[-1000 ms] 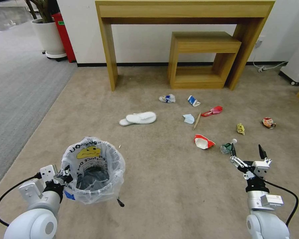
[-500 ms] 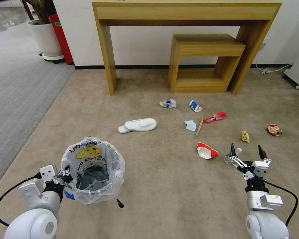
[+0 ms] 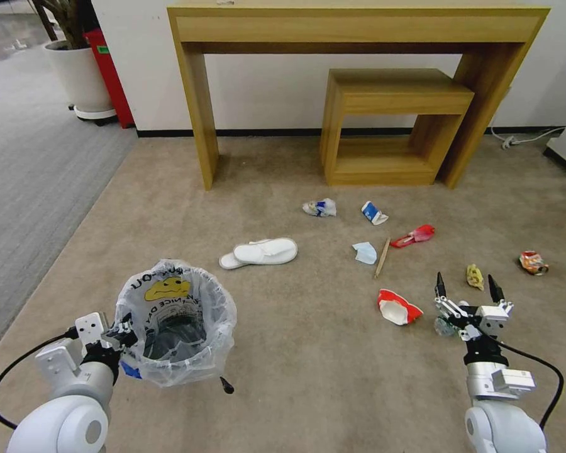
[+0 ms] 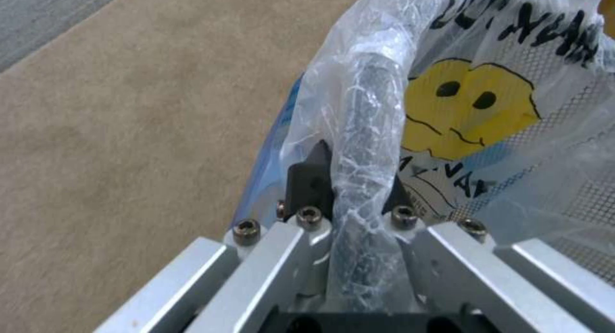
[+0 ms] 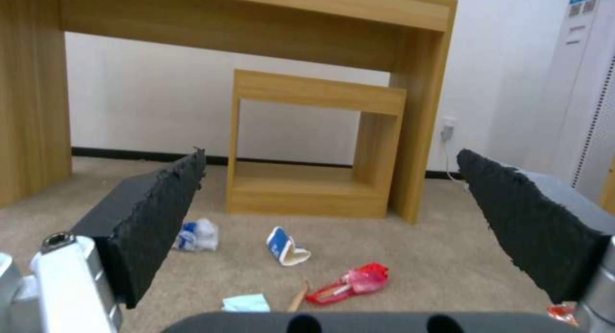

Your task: Pick up the trash bin and place the garbage on the floor into it.

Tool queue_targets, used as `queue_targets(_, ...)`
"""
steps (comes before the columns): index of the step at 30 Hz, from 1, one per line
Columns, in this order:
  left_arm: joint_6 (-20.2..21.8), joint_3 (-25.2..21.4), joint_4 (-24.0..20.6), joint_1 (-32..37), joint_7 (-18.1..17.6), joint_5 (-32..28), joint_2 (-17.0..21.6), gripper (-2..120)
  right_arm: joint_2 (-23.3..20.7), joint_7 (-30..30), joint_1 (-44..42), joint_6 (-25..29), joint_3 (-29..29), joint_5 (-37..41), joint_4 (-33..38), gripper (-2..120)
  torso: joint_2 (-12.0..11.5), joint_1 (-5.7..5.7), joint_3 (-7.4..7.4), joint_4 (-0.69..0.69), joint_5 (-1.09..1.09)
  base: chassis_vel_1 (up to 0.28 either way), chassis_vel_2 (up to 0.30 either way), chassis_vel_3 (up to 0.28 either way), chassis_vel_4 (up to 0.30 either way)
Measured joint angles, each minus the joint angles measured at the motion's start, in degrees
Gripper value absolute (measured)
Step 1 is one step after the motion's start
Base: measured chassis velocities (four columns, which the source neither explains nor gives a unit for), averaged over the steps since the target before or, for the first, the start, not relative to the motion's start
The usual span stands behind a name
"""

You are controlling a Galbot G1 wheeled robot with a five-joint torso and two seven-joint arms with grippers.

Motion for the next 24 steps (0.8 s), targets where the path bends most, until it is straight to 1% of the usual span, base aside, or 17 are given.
queue_targets(10, 0.1, -0.3, -0.8, 0.3, -0.1, -0.6, 0.1, 2, -0.1, 0.0, -0.2, 0.1, 0.1, 0.0, 0.0, 100, 0.0, 0.0, 0.0, 0.0, 0.0, -0.125, 0.128, 0.128, -0.136)
queue_targets(24, 0.2, -0.2, -0.8, 0.4, -0.1, -0.5, 0.1, 2, -0.1, 0.2, -0.2, 0.3, 0.1, 0.0, 0.0, 100, 0.0, 0.0, 0.0, 0.0, 0.0, -0.125, 0.117, 0.126, -0.12)
